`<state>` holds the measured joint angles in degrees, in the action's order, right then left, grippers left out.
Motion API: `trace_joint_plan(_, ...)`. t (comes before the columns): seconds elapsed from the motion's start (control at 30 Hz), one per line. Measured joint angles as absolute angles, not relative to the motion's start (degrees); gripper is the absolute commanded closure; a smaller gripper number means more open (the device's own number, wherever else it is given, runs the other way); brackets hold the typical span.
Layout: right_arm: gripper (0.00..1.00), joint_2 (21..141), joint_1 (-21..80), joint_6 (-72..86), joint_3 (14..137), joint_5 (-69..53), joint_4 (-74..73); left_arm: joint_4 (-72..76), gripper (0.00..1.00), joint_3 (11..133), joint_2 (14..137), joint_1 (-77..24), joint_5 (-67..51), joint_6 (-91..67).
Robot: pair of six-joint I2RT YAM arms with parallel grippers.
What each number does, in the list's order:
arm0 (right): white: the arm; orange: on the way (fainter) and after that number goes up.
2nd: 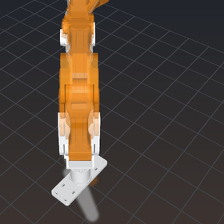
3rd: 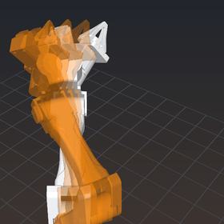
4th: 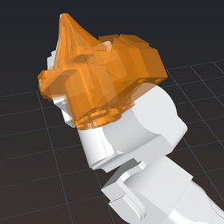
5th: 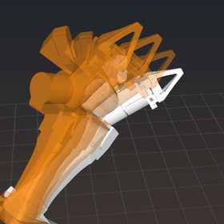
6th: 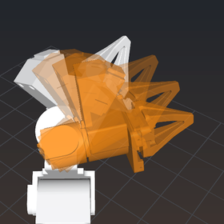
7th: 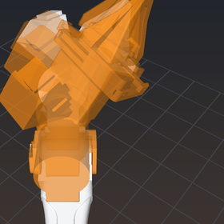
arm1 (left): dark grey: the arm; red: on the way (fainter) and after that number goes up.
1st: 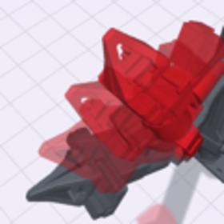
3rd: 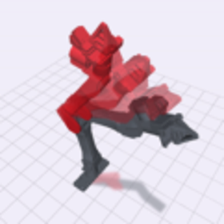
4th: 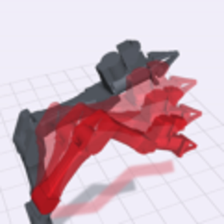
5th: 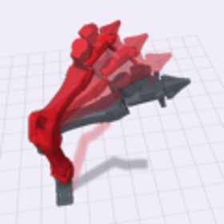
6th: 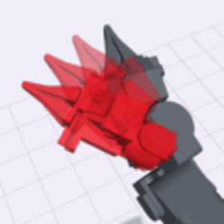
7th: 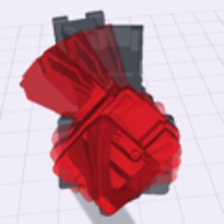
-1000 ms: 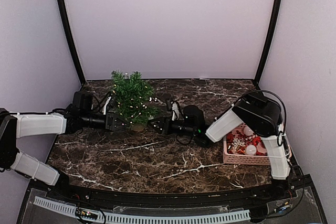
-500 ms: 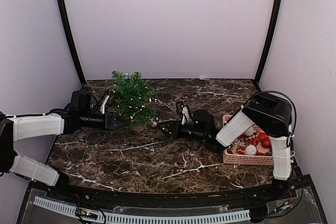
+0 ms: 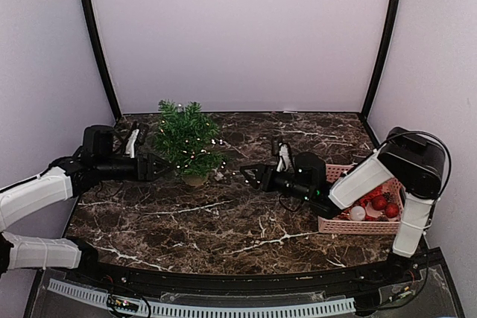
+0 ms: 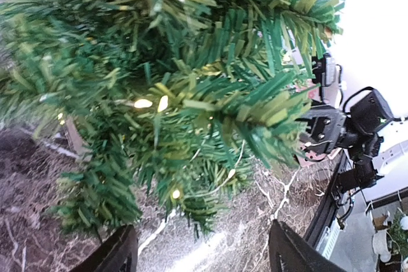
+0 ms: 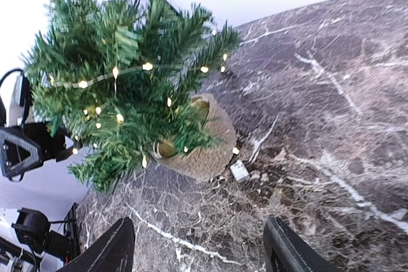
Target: Decorate the small christmas tree
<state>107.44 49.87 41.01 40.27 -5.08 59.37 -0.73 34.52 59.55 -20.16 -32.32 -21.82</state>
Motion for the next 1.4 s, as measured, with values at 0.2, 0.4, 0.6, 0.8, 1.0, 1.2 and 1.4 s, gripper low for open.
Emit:
trace_joint_plan(0.2, 0.29, 100.53, 48.51, 39.94, 39.11, -3.73, 54.08, -6.46, 0.25, 36.29, 56.66, -18.11, -29.41, -21.61)
trace_joint_plan(0.4, 0.32, 97.71, 48.31, 37.98, 40.23, -2.52, 46.89, -7.42, 0.26, 38.48, 56.53, -15.0, -29.71, -21.61)
trace_joint_plan(0.6, 0.33, 98.1, 48.31, 36.4, 44.21, 1.56, 37.82, -7.4, 0.27, 38.72, 56.55, -14.9, -32.1, -20.05)
trace_joint_plan(0.8, 0.27, 99.18, 48.62, 34.59, 49.01, 5.74, 28.97, -7.64, 0.27, 40.36, 56.55, -14.9, -34.15, -16.91)
trace_joint_plan(1.0, 0.23, 101.36, 48.75, 34.61, 50.11, 8.8, 24.64, -9.13, 0.3, 41.21, 56.55, -15.03, -36.07, -13.17)
trace_joint_plan(1.2, 0.21, 104.05, 48.75, 38.02, 56.4, 16.27, 18.31, -10.15, 0.33, 43.55, 56.53, -22.06, -34.44, -8.86)
trace_joint_plan(1.4, 0.21, 104.05, 48.53, 41.23, 58.28, 22.22, 16.21, -8.34, 0.33, 45.82, 56.34, -31.4, -29.8, -4.86)
